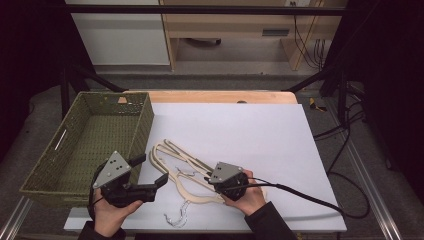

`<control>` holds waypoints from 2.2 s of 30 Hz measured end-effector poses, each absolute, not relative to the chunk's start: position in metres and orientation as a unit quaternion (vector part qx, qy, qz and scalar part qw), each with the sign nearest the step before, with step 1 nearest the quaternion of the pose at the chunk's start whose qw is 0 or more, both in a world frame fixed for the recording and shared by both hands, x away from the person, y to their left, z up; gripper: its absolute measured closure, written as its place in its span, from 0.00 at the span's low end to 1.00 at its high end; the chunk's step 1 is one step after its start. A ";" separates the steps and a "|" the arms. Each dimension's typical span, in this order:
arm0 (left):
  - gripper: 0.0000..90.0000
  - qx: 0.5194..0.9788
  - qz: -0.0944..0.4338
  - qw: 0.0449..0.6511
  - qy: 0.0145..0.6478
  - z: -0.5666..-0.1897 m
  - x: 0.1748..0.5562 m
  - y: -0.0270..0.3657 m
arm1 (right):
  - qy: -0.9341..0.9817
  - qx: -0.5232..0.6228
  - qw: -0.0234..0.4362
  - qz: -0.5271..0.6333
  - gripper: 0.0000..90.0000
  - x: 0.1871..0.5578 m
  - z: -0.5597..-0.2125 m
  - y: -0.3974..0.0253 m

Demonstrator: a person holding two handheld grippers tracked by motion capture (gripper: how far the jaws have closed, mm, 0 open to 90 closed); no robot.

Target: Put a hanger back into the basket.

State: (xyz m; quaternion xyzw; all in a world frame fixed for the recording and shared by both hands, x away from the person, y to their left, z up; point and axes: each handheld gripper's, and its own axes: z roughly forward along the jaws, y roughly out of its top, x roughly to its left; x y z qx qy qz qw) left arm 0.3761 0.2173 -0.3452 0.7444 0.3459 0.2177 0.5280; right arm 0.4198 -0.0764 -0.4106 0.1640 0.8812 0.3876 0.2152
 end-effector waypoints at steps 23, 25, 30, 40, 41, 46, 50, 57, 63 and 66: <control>0.10 0.790 0.191 0.494 0.308 -0.368 0.393 0.203 | 0.854 0.197 0.155 0.456 0.96 0.426 -0.376 -0.130; 0.12 0.797 0.183 0.491 0.300 -0.369 0.394 0.200 | 0.858 0.185 0.135 0.460 0.96 0.425 -0.376 -0.126; 0.16 0.815 0.168 0.481 0.274 -0.373 0.396 0.191 | 0.864 0.157 0.092 0.470 0.96 0.421 -0.376 -0.118; 0.42 0.846 0.126 0.464 0.230 -0.385 0.398 0.173 | 0.872 0.126 0.051 0.471 0.96 0.416 -0.379 -0.105; 0.45 0.850 0.121 0.461 0.225 -0.386 0.398 0.172 | 0.873 0.124 0.049 0.470 0.96 0.415 -0.379 -0.104; 0.60 0.857 0.099 0.459 0.211 -0.390 0.400 0.168 | 0.876 0.115 0.036 0.467 0.96 0.414 -0.381 -0.101; 0.74 0.859 0.095 0.458 0.208 -0.390 0.399 0.170 | 0.879 0.104 0.025 0.464 0.96 0.413 -0.381 -0.099; 0.79 0.864 0.108 0.448 0.201 -0.388 0.393 0.168 | 0.878 0.104 0.024 0.466 0.94 0.414 -0.381 -0.100; 0.86 0.865 0.095 0.448 0.205 -0.386 0.388 0.165 | 0.879 0.113 0.042 0.462 0.87 0.416 -0.381 -0.102; 0.89 0.864 0.086 0.451 0.207 -0.384 0.385 0.163 | 0.875 0.119 0.061 0.465 0.82 0.416 -0.380 -0.103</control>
